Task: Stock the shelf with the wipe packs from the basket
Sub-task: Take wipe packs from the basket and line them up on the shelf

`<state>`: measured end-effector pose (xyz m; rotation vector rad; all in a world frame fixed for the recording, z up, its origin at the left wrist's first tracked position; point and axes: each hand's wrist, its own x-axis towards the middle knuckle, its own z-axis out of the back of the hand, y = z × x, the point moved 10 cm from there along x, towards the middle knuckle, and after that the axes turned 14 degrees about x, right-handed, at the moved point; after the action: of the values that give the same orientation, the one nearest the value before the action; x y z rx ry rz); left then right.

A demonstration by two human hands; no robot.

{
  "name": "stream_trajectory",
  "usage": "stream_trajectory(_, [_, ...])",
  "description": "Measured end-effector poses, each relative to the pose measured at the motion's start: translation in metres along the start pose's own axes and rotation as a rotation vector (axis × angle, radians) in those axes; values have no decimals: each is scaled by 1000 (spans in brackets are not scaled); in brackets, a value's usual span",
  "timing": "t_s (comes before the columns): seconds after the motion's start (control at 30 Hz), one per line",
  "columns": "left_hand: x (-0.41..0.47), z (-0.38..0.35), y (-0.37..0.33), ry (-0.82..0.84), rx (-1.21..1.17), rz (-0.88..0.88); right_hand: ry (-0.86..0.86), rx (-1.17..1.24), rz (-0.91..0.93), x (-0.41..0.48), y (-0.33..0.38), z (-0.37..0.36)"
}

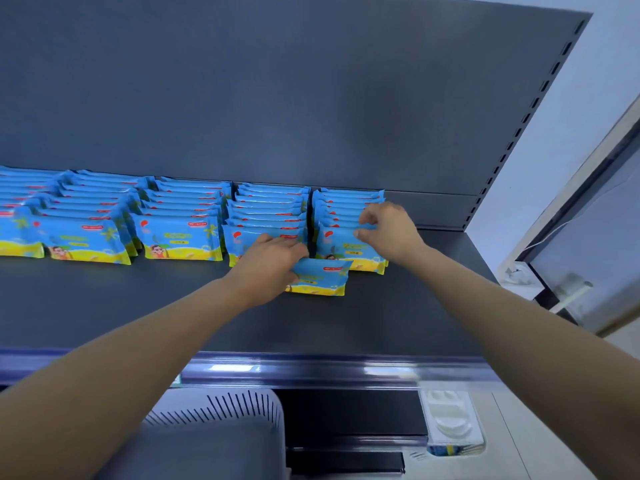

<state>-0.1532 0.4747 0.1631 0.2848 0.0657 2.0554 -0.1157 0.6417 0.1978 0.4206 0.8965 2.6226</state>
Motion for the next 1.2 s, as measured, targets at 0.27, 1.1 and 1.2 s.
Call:
stream_trajectory(0.27, [-35,-6,51,79,48,131,169,-44,165,4,66,-67])
stream_trajectory(1.1, [-19,-2,78,62,142,208,-6,-620,71,-13,-2,-35])
stream_trajectory(1.2, [-21,-2,78,54,145,206,19,-614,93,-8,-4,-39])
